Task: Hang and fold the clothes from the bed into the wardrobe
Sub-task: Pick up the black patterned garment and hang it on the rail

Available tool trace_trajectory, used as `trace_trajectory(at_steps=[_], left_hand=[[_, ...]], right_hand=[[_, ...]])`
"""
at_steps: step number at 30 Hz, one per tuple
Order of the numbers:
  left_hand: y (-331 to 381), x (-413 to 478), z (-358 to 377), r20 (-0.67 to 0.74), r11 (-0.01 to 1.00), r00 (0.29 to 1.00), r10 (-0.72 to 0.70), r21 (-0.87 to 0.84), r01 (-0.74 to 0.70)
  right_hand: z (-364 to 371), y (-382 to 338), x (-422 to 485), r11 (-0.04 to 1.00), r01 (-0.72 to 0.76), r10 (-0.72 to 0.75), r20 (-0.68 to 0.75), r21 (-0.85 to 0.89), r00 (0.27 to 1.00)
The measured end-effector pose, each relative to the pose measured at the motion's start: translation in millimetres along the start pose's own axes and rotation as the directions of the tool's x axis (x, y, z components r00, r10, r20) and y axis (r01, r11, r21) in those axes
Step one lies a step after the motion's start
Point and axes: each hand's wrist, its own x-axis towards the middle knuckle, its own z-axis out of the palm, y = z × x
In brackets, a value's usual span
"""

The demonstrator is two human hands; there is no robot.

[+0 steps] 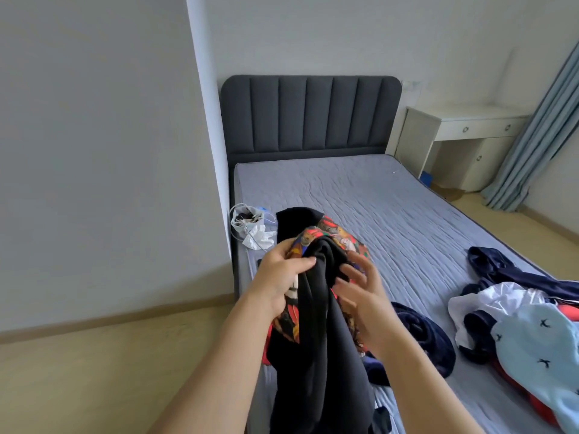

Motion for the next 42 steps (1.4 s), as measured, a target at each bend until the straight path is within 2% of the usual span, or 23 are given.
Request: trace_trajectory(at_steps=[2,5,7,10,12,15,16,18,20,22,23,24,25,26,28,30,32,33,35,37,38,40,42], left_hand=[[11,-1,1,0.075,0.997,0.997,0.036,-0.072,-0.03],[24,-5,0,0.172,0.989,0.982,0.078,-0.137,-0.055],[30,-7,-5,0.211,0.988,0.975,0.073,-0.151,-0.041],[34,-12,-10,0.247,0.985,0.968,0.045,-0.17,-0.002],[33,-17,-11,0.271,0.983,0.962,0.016,-0.179,0.034],[28,-21,-11,0.344,0.982,0.939,-0.022,-0.168,0.085],[27,-22,-12,0.366,0.982,0.93,-0.034,-0.16,0.098],[28,-23,-19,0.399,0.987,0.916,-0.049,-0.123,0.106],[28,-23,-31,0.389,0.994,0.916,-0.098,-0.002,0.107],[18,-18,-42,0.287,0.964,0.942,-0.172,0.247,0.101],[10,-14,-44,0.169,0.919,0.968,-0.186,0.379,0.111],[2,-10,-45,0.017,0.879,0.985,-0.17,0.455,0.144],[-5,-8,-45,-0.112,0.876,0.982,-0.151,0.445,0.185],[-10,-7,-42,-0.179,0.914,0.968,-0.176,0.336,0.228],[-13,-6,-32,-0.118,0.936,0.93,-0.347,0.011,0.351],[-13,-4,-26,0.024,0.856,0.888,-0.46,-0.254,0.451],[-14,-3,-19,0.209,0.793,0.853,-0.479,-0.314,0.522],[-16,-3,-16,0.243,0.788,0.84,-0.485,-0.295,0.541],[-20,-4,-6,0.156,0.807,0.85,-0.503,-0.268,0.526],[-28,-4,-2,-0.085,0.893,0.911,-0.403,-0.253,0.371],[-29,-3,-3,-0.157,0.931,0.931,-0.33,-0.218,0.293],[-27,-2,-4,-0.149,0.977,0.968,-0.202,-0.093,0.19],[-21,-1,-7,-0.072,0.991,0.988,-0.134,-0.02,0.132]], right_hand=[[-3,14,-4,0.968,-0.03,0.042,0.046,-0.248,0.998],[-5,26,-8,0.907,-0.07,0.142,0.144,-0.415,0.979],[-7,29,-7,0.901,-0.046,0.102,0.107,-0.432,0.989],[-7,27,-1,0.958,-0.046,0.031,-0.058,-0.284,0.998],[-7,26,2,0.97,-0.052,0.03,-0.093,-0.238,0.995],[-4,32,7,0.896,-0.037,0.041,-0.001,-0.444,0.999],[-2,33,8,0.883,-0.064,0.058,-0.028,-0.466,0.998],[-1,30,11,0.919,-0.093,0.035,-0.158,-0.383,0.987],[-7,16,16,0.984,-0.014,-0.042,-0.308,-0.176,0.95],[-11,-2,20,0.992,0.128,-0.118,-0.361,0.003,0.925],[-10,-10,21,0.979,0.196,-0.163,-0.351,0.06,0.922],[-5,-15,20,0.964,0.252,-0.212,-0.323,0.087,0.922],[1,-18,20,0.954,0.283,-0.246,-0.281,0.101,0.928],[7,-18,18,0.949,0.29,-0.257,-0.229,0.122,0.939],[14,-11,11,0.96,0.224,-0.206,-0.118,0.168,0.971],[14,-3,4,0.982,0.13,-0.133,0.014,0.138,0.991],[13,1,-1,0.996,0.065,-0.076,0.188,0.065,0.979],[14,1,-4,0.999,0.031,-0.04,0.283,0.034,0.958],[11,-3,-6,0.997,-0.014,0.044,0.429,-0.074,0.902],[6,-11,-7,0.976,-0.008,0.12,0.509,-0.216,0.853],[4,-15,-7,0.96,0.007,0.141,0.505,-0.281,0.851],[1,-20,-4,0.947,0.033,0.096,0.381,-0.319,0.92],[-3,-24,0,0.972,0.052,-0.041,0.053,-0.229,0.998]])
